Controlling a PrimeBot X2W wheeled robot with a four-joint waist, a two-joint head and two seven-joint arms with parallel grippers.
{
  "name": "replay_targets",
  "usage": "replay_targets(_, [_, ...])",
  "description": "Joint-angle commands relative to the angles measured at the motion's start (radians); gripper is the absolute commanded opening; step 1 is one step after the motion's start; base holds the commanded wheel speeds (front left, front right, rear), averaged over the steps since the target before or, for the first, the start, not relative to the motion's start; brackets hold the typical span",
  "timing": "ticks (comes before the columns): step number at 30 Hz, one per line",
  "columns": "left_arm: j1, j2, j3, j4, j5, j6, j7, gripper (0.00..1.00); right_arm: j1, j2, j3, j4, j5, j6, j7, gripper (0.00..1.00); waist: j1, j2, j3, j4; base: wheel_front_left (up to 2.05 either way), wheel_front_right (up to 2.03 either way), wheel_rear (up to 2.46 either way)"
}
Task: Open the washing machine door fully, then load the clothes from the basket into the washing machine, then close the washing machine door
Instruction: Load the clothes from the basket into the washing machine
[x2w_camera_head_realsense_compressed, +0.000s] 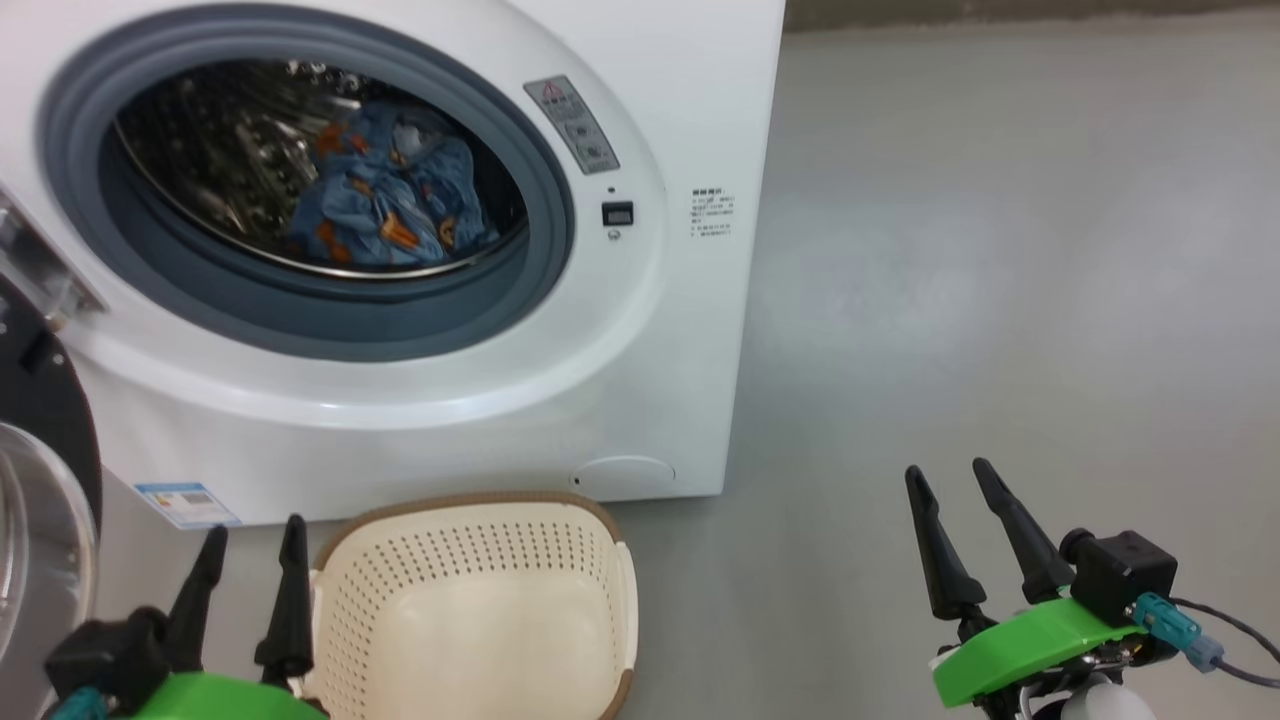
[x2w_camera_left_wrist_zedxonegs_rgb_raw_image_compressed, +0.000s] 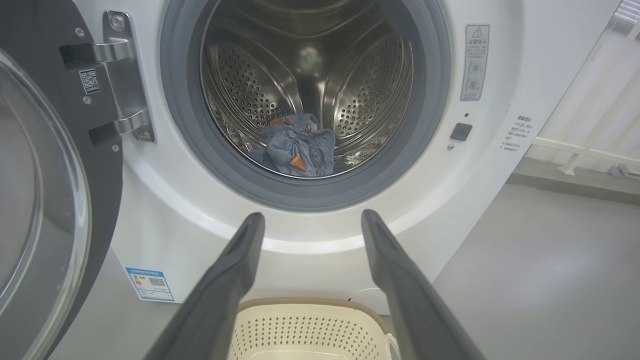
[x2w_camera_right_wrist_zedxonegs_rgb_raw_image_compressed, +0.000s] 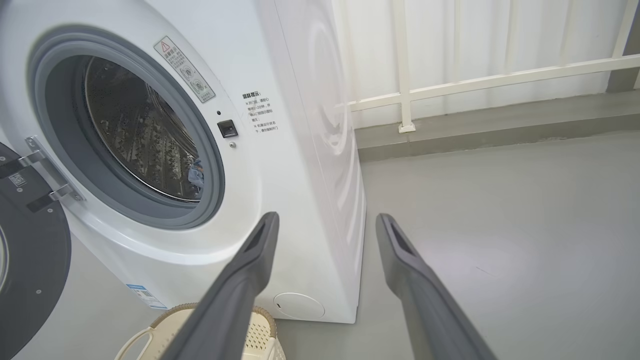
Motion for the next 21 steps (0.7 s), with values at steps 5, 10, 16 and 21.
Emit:
replay_targets(5, [0.045, -0.024, 0.089, -0.048, 0.083, -0.017, -0.006, 1.00, 0.022, 0.004, 0.030, -0.030, 0.005, 0.002, 0.003, 1.00, 0.0000, -0.0001, -0.073, 0.002, 0.00, 0.00, 0.00])
replay_targets(10, [0.091, -0.061, 0.115, -0.046, 0.141, -0.039, -0.006, 1.00, 0.034, 0.004, 0.036, -0.034, 0.015, 0.002, 0.001, 1.00, 0.0000, -0.0001, -0.089, -0.011, 0.00, 0.00, 0.00])
replay_targets(16, [0.106, -0.093, 0.140, -0.037, 0.177, -0.063, -0.006, 1.00, 0.033, 0.004, 0.039, -0.039, 0.020, 0.002, -0.001, 1.00, 0.0000, -0.0001, -0.091, -0.019, 0.00, 0.00, 0.00])
replay_targets(21, [0.112, -0.124, 0.166, -0.019, 0.201, -0.088, -0.006, 1.00, 0.030, 0.004, 0.038, -0.039, 0.027, 0.002, -0.004, 1.00, 0.0000, -0.0001, -0.091, -0.027, 0.00, 0.00, 0.00])
